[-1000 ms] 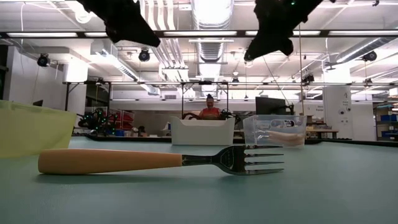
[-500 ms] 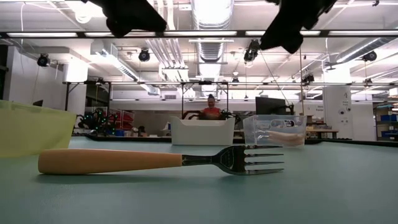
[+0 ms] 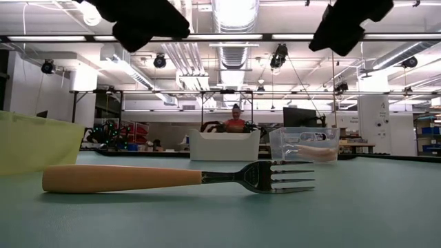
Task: Sort silverware by color (type)
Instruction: Put the light orange fork into the transparent bin
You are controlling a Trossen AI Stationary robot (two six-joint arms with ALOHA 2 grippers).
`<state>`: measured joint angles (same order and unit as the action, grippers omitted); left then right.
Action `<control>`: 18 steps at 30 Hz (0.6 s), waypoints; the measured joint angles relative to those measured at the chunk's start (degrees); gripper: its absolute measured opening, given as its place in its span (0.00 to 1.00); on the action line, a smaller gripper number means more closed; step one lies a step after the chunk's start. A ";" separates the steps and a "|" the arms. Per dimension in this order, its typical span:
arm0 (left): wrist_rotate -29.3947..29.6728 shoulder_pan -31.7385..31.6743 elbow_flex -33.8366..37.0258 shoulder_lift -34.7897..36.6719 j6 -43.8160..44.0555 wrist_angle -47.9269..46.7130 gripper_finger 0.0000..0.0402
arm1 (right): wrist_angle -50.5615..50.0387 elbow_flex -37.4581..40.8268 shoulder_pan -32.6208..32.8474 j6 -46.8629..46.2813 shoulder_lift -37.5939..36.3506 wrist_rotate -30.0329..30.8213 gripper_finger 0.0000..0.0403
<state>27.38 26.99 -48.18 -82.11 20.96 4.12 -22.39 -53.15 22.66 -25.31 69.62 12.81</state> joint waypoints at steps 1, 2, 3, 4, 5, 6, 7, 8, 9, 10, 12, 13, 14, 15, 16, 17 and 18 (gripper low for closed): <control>0.00 0.51 0.00 -0.60 1.16 0.05 0.10 | 0.54 0.00 0.83 -0.71 0.89 0.64 0.21; 0.00 1.03 0.00 -1.22 2.25 0.11 0.10 | 0.98 0.01 1.65 -1.00 1.72 0.75 0.20; 0.00 1.55 0.00 -1.92 3.28 0.22 0.10 | 1.12 0.00 2.48 -1.22 2.66 0.77 0.20; 0.00 2.08 0.00 -2.58 4.31 0.35 0.10 | 1.33 0.02 3.24 -1.57 3.60 0.82 0.20; 0.00 2.64 0.00 -3.29 5.07 0.36 0.10 | 1.84 0.02 3.97 -1.72 4.61 1.00 0.20; 0.00 3.14 0.00 -4.10 5.76 0.45 0.10 | 2.45 0.02 4.68 -1.72 5.65 1.34 0.20; 0.00 3.53 0.00 -5.01 6.46 1.09 0.10 | 3.05 0.02 5.33 -1.73 6.71 1.90 0.20; -0.02 3.92 0.00 -5.83 7.00 1.85 0.10 | 3.77 0.04 5.91 -1.73 7.72 2.35 0.20; -0.02 4.25 -0.07 -6.84 7.22 2.47 0.10 | 4.63 0.04 6.43 -1.72 8.78 2.48 0.20; -0.02 4.50 -0.31 -7.87 7.45 3.11 0.10 | 5.40 0.04 6.81 -1.72 9.80 2.60 0.21; -0.04 4.80 -1.01 -10.11 7.97 3.49 0.11 | 6.54 0.04 7.28 -1.70 11.75 2.69 0.21; -0.01 4.90 -1.38 -11.34 8.26 3.39 0.12 | 7.18 0.04 7.47 -1.70 12.68 2.74 0.21; 0.00 4.89 -1.93 -12.63 8.39 3.44 0.14 | 7.82 0.03 7.49 -1.74 13.65 2.74 0.21; -0.01 4.91 -2.51 -14.01 8.57 3.46 0.16 | 8.43 0.04 7.49 -1.74 14.57 2.74 0.21; -0.02 4.98 -3.05 -15.27 8.69 3.39 0.18 | 8.97 0.03 7.49 -1.74 15.45 2.74 0.21; -0.10 4.98 -3.79 -16.61 8.74 3.31 0.20 | 9.61 0.04 7.49 -1.74 16.21 2.76 0.21; -0.59 4.97 -4.71 -17.95 8.74 3.38 0.22 | 10.05 0.02 7.49 -1.74 16.96 2.73 0.21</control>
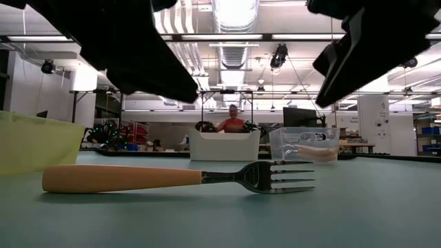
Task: Sort silverware by color (type)
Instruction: Put the light orange fork into the transparent bin
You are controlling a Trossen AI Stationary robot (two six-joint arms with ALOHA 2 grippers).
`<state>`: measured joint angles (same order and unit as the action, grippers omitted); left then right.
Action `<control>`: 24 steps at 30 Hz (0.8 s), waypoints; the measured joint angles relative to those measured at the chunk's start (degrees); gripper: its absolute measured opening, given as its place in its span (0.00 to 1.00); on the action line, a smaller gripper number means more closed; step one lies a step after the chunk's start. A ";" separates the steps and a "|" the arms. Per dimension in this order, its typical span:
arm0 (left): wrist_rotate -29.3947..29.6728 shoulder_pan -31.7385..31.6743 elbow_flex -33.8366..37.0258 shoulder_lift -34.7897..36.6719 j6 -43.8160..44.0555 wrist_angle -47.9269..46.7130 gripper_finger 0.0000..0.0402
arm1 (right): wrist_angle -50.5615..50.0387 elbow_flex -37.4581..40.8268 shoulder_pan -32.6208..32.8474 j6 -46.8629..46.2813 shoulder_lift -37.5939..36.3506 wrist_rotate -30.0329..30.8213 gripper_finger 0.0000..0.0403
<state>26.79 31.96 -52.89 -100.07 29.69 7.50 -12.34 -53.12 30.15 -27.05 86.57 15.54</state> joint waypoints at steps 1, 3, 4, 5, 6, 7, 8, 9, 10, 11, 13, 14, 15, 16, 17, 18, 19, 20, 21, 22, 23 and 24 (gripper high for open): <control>-0.67 -0.01 -0.85 -1.21 0.00 0.03 0.25 | 0.26 0.00 -0.01 0.00 0.73 0.01 0.21; -1.10 -0.02 -2.45 -3.60 0.00 -0.01 0.31 | 1.23 0.00 -0.02 0.01 1.92 0.01 0.21; -1.67 -0.02 -3.32 -4.75 0.00 -0.01 0.35 | 1.36 0.00 -0.02 0.00 2.39 -0.04 0.21; -2.68 -0.02 -4.00 -5.70 0.00 0.07 0.38 | 1.35 0.00 -0.02 0.00 2.86 -0.01 0.21; -3.66 -0.16 -4.46 -6.42 0.00 0.03 0.40 | 1.54 0.00 -0.02 0.00 3.26 -0.03 0.21; -5.25 -0.39 -4.87 -7.07 0.00 0.14 0.43 | 1.74 0.00 -0.02 -0.02 3.60 -0.02 0.21; -6.96 -0.65 -5.05 -7.66 0.02 0.92 0.45 | 1.84 0.00 -0.02 -0.03 3.75 -0.04 0.21; -8.57 -0.89 -5.09 -8.04 0.29 1.48 0.46 | 2.09 0.00 -0.02 -0.24 4.03 -0.01 0.21; -9.71 -1.15 -4.90 -8.29 0.59 2.01 0.48 | 2.72 0.00 -0.02 -0.46 4.27 0.01 0.21; -10.49 -1.38 -4.67 -8.52 1.08 2.71 0.48 | 2.87 0.00 -0.02 -0.50 4.32 -0.01 0.21; -10.91 -1.53 -4.34 -8.93 1.65 3.44 0.49 | 2.79 0.00 -0.02 -0.62 4.32 -0.01 0.21; -10.96 -1.55 -4.05 -9.05 1.80 3.28 0.49 | 3.03 0.00 -0.02 -0.80 4.32 0.01 0.21; -11.28 -1.56 -3.95 -9.23 1.84 2.95 0.49 | 3.09 0.00 -0.02 -0.90 4.31 -0.01 0.21; -11.55 -1.61 -3.95 -9.41 1.74 3.09 0.48 | 2.99 0.00 -0.02 -0.90 4.27 0.00 0.21; -11.58 -1.61 -3.95 -9.42 1.41 3.06 0.48 | 3.04 0.00 -0.02 -0.92 4.24 -0.01 0.21; -11.80 -1.59 -3.95 -9.40 1.16 3.05 0.47 | 3.38 0.00 -0.02 -0.94 4.25 0.01 0.21; -11.84 -1.63 -3.97 -9.40 0.99 3.19 0.47 | 3.81 0.00 -0.02 -0.95 4.25 0.01 0.20; -11.89 -1.67 -3.97 -9.38 0.93 2.98 0.46 | 3.96 0.00 -0.02 -0.91 4.25 -0.01 0.20; -11.91 -1.74 -3.97 -9.38 0.90 2.55 0.45 | 3.92 0.00 -0.02 -0.92 4.25 0.00 0.20; -11.94 -1.74 -3.97 -9.38 0.88 2.03 0.45 | 4.01 0.00 -0.02 -0.95 4.35 0.00 0.19; -12.32 -1.78 -3.95 -9.38 0.87 1.70 0.45 | 4.03 0.00 -0.02 -0.98 4.37 -0.01 0.19; -12.76 -1.85 -3.93 -9.43 0.88 1.75 0.44 | 3.99 0.00 -0.02 -0.95 4.38 0.01 0.19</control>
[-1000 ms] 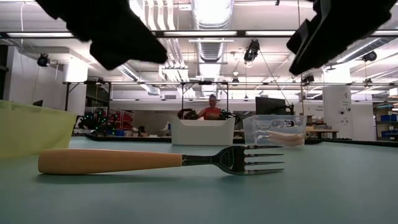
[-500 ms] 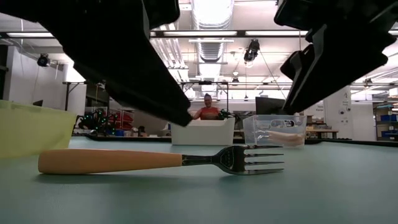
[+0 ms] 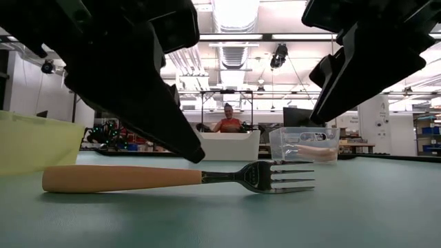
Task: Sort silverware by color (type)
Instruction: Put the light orange fork into the transparent bin
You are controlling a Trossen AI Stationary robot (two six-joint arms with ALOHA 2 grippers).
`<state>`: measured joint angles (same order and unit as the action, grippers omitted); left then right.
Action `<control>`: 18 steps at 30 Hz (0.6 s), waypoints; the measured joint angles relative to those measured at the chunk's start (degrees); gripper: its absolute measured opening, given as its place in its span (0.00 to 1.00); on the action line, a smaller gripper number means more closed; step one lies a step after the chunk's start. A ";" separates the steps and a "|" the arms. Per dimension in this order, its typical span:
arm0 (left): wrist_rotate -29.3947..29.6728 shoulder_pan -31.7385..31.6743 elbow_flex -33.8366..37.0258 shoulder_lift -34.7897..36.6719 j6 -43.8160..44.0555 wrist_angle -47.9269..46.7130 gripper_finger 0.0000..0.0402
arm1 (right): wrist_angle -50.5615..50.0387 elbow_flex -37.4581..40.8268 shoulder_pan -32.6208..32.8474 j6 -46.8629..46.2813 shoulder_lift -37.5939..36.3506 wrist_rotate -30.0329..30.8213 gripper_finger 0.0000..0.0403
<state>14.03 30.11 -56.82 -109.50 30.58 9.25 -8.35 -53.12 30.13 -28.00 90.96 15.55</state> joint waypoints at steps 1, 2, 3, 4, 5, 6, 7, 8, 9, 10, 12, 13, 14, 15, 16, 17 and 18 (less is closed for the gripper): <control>-0.10 0.00 0.04 -0.08 -0.02 0.06 0.44 | 0.10 0.00 0.00 0.01 0.00 0.00 0.19; -0.12 0.00 0.16 -0.08 -0.08 0.06 0.44 | 0.19 0.00 0.00 0.02 0.00 0.02 0.19; -0.12 0.00 0.27 -0.08 -0.29 -0.09 0.44 | 0.18 0.00 0.00 0.03 0.00 0.03 0.19; -0.10 0.00 0.31 -0.08 -0.58 -0.26 0.44 | 0.17 0.00 0.00 0.06 0.00 0.09 0.19; -0.02 0.00 0.31 -0.08 -1.13 -0.49 0.44 | 0.17 0.00 0.00 0.06 0.00 0.13 0.19; 0.10 0.00 0.31 -0.08 -1.70 -1.01 0.44 | 0.17 0.00 0.00 0.06 0.00 0.37 0.20; 0.29 -0.01 0.32 -0.08 -2.35 -1.84 0.44 | 0.19 0.00 0.00 0.06 0.00 0.85 0.20; 0.58 -0.07 0.33 -0.09 -2.88 -2.66 0.44 | 0.19 0.00 0.00 0.07 0.00 1.06 0.20; 1.04 -0.07 0.36 -0.10 -3.42 -3.42 0.44 | 0.17 0.00 0.00 0.06 0.00 1.07 0.20; 1.47 -0.08 0.38 -0.10 -4.00 -3.86 0.44 | 0.17 0.00 -0.01 0.08 0.00 1.10 0.20; 1.72 -0.11 0.44 -0.10 -5.11 -3.89 0.44 | 0.19 0.00 -0.02 0.08 0.00 1.18 0.20; 1.76 -0.11 0.52 -0.10 -5.30 -3.91 0.44 | 0.19 0.00 -0.02 0.08 0.00 1.20 0.20; 1.81 -0.11 0.57 -0.10 -5.28 -3.91 0.44 | 0.19 0.00 -0.02 0.08 0.00 1.20 0.20; 1.81 -0.11 0.62 -0.10 -4.88 -3.93 0.44 | 0.19 0.00 -0.02 0.08 0.00 1.21 0.19; 1.82 -0.11 0.67 -0.10 -4.31 -3.93 0.44 | 0.19 0.00 -0.02 0.09 0.00 1.23 0.19; 1.83 -0.11 0.70 -0.10 -3.77 -3.95 0.44 | 0.19 0.00 -0.02 0.12 0.00 1.35 0.18; 1.83 -0.06 0.70 -0.10 -3.25 -3.95 0.44 | 0.20 0.00 -0.02 0.36 0.00 1.60 0.18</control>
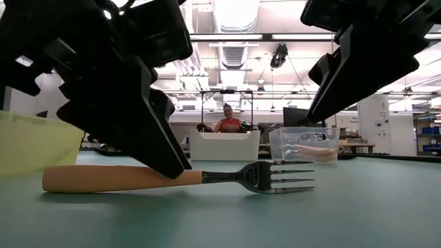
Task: Sort silverware by color (type)
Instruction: Put the light orange fork into the transparent bin
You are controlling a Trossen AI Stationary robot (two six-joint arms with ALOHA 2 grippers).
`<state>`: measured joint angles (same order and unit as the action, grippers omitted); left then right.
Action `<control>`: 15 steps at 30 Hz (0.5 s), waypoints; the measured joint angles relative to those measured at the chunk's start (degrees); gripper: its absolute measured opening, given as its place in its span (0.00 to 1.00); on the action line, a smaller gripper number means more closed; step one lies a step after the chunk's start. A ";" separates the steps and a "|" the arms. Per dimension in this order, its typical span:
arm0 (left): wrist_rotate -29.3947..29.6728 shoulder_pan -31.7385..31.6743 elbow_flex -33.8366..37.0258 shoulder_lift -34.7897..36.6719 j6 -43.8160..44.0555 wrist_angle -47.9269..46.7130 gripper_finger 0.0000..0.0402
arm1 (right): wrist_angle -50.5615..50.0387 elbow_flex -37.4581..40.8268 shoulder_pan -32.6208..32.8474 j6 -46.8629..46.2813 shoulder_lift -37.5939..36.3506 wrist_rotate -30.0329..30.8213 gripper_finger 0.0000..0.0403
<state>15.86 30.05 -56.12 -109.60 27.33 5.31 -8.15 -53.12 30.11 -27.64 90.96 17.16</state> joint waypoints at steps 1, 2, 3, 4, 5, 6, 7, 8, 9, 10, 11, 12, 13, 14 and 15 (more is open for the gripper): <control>0.02 0.11 0.00 0.00 0.56 0.00 0.44 | 0.00 0.00 0.00 0.14 0.00 0.18 0.18; 0.04 0.21 0.02 -0.14 1.06 0.02 0.44 | 0.02 0.00 0.00 0.23 0.00 0.67 0.18; 0.07 0.28 0.02 -0.60 1.60 0.34 0.44 | 0.00 0.00 0.00 0.39 0.00 0.95 0.17; 0.07 0.32 0.02 -1.07 2.15 0.39 0.44 | 0.07 0.00 0.00 0.44 0.00 0.97 0.17; 0.59 0.39 0.06 -1.65 2.53 0.74 0.44 | 0.16 0.00 0.00 0.46 0.00 0.97 0.18; 0.55 0.41 0.02 -2.28 2.96 1.34 0.43 | 0.11 0.00 0.00 0.48 0.00 0.97 0.18; 0.52 0.39 0.01 -2.90 3.18 2.59 0.43 | 0.20 0.00 0.00 0.48 0.00 1.00 0.18; 0.18 0.39 -0.06 -3.51 3.18 3.98 0.42 | 0.27 0.00 0.00 0.50 0.00 1.00 0.18; -0.13 0.39 -0.18 -4.03 3.18 5.04 0.41 | 0.22 0.00 0.00 0.50 0.00 0.98 0.19; -0.39 0.41 -0.26 -4.17 3.18 5.70 0.40 | 0.32 0.00 0.00 0.51 0.00 1.00 0.19; -0.36 0.41 -0.26 -4.26 3.12 5.84 0.39 | 0.36 0.00 0.00 0.52 0.00 0.98 0.19; -0.33 0.41 -0.26 -4.23 3.02 5.86 0.37 | 0.34 0.00 0.00 0.55 0.00 0.97 0.19; -0.34 0.41 -0.24 -4.10 2.86 5.74 0.35 | 0.38 0.00 0.00 0.59 0.00 0.99 0.19; -0.35 0.41 -0.23 -4.00 2.72 5.68 0.33 | 0.35 0.00 0.00 0.61 0.00 0.97 0.19; -0.39 0.39 -0.20 -3.87 2.54 5.56 0.30 | 0.37 0.00 0.00 0.59 0.00 1.00 0.19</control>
<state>15.46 30.44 -56.31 -113.48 29.87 10.86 -7.77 -53.12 30.11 -27.05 90.96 18.15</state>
